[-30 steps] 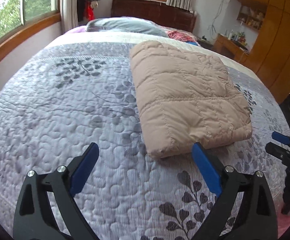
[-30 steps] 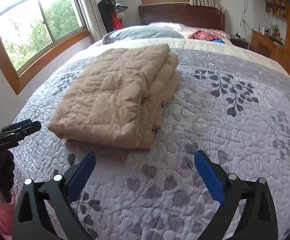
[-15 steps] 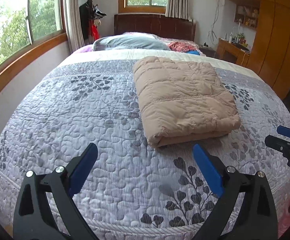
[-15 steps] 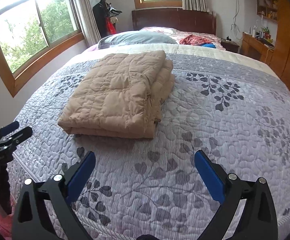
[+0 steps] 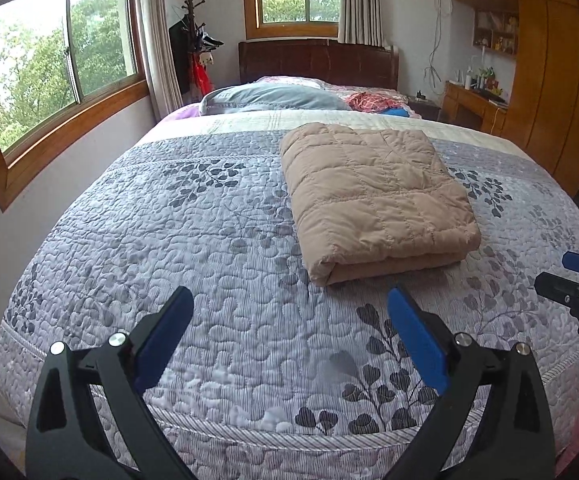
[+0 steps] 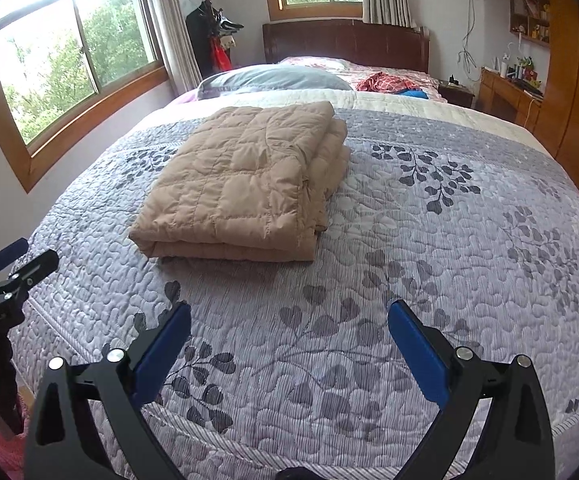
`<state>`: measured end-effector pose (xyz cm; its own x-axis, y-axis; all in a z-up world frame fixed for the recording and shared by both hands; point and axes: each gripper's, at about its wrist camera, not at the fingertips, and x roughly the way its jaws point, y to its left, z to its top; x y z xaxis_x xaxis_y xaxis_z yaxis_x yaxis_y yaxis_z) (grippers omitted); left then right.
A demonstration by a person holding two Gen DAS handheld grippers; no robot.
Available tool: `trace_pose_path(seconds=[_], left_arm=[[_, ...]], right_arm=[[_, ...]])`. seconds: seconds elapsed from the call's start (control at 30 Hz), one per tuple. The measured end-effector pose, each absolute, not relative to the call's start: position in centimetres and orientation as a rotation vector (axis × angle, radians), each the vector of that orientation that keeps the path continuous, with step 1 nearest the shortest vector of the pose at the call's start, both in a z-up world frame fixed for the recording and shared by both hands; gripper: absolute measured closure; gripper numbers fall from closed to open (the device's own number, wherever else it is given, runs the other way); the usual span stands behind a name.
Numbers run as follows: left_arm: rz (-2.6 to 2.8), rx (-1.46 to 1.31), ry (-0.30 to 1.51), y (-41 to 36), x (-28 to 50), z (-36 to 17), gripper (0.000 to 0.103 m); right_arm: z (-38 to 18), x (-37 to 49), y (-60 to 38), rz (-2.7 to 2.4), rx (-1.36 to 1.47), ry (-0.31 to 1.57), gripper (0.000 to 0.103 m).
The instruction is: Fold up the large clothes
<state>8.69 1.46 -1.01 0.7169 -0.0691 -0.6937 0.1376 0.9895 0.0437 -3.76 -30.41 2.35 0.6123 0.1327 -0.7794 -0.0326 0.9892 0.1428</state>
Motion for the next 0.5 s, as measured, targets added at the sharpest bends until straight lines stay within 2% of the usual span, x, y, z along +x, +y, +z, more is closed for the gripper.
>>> trace_pose_path(seconds=[0.5], left_arm=[[-0.106,0.103,0.779,1.52,8.52,-1.62,0.006]], right_arm=[[2.19,-3.77,-30.18,0.100,0.114,0.915,0.004]])
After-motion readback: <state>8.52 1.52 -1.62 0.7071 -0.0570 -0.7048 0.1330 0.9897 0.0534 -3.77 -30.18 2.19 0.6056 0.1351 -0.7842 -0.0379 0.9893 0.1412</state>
